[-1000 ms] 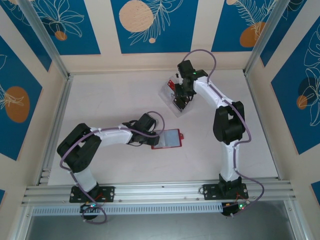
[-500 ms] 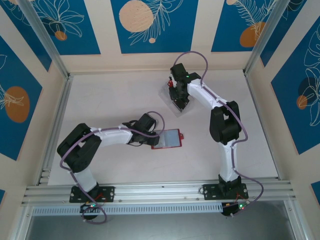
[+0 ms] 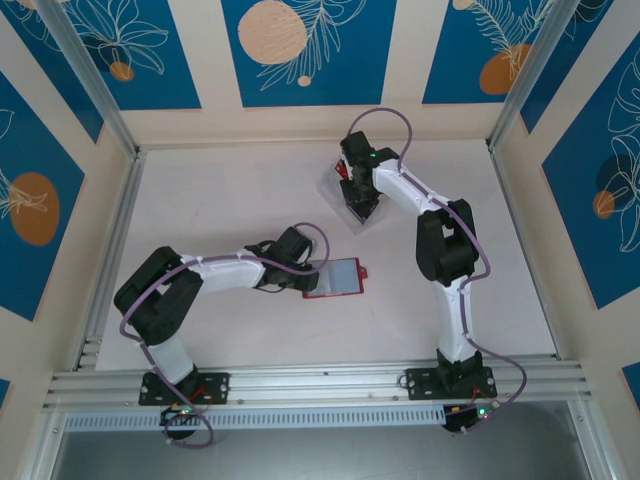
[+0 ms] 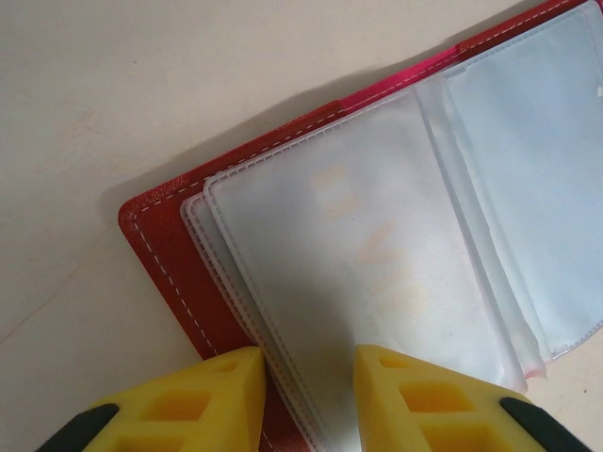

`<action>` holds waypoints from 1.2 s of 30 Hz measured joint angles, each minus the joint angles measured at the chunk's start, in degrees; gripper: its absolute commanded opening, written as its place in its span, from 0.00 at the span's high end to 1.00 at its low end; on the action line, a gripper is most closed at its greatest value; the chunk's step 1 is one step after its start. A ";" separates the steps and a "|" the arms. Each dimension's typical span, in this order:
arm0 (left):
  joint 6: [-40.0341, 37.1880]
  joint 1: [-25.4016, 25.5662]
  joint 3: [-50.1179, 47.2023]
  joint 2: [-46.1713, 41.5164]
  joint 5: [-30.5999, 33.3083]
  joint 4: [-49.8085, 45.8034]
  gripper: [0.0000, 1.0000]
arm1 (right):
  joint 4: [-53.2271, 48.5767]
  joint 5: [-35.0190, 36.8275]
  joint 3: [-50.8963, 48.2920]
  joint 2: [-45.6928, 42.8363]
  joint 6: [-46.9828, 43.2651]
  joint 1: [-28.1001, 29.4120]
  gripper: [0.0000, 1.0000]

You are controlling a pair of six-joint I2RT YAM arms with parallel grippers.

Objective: Put the credit cards into the card holder
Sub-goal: Pick up the credit card from the storage box.

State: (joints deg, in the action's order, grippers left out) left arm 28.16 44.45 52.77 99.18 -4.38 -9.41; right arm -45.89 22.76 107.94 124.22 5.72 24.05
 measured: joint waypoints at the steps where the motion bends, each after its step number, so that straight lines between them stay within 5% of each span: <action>1: 0.00 0.00 0.00 0.00 0.00 0.00 0.70 | 0.00 0.20 0.00 0.02 -0.04 0.07 0.62; 36: 0.39 0.00 0.00 0.00 0.15 0.00 0.71 | -2.01 0.85 -0.04 1.01 -1.25 1.77 0.80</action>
State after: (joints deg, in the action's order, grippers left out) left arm 28.56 44.45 52.77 99.18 -4.23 -9.41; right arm -47.90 23.62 107.90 125.23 4.47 25.82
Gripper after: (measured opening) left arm 0.287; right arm 0.223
